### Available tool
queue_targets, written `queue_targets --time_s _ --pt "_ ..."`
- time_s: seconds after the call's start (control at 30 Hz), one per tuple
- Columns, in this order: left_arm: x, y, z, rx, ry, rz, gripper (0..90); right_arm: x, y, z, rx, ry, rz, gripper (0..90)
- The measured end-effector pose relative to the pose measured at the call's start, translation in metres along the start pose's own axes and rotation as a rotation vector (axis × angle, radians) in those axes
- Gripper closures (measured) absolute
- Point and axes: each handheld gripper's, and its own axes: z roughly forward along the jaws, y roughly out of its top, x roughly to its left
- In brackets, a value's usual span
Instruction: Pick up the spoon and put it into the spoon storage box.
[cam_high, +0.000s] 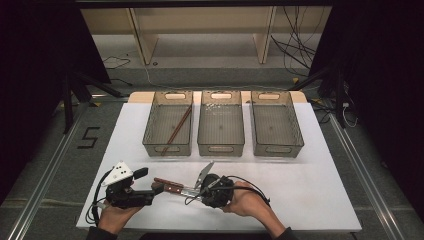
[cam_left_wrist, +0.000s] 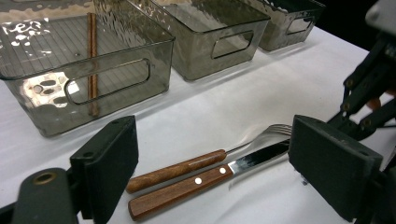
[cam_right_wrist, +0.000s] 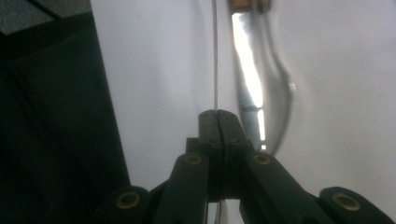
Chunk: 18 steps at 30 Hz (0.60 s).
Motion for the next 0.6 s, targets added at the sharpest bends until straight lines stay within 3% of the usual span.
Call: queue_targets --time_s 0.03,0.17,0.37,0.6 --pt "0.0 0.0 0.0 0.0 0.001 0.002 15.7 -0.003 0.0 -0.006 0.0 -0.009 0.007 90.0" --pt "0.0 0.0 -0.001 -0.009 0.004 0.001 15.7 -0.018 -0.004 -0.024 -0.084 -0.043 0.075 90.0" --pt "0.0 0.0 -0.001 -0.015 0.002 0.003 15.7 -0.048 -0.008 -0.053 -0.216 -0.091 0.206 90.0" --pt "0.0 0.0 -0.002 -0.024 0.002 0.006 15.6 -0.077 -0.002 -0.077 -0.327 -0.148 0.322 90.0"
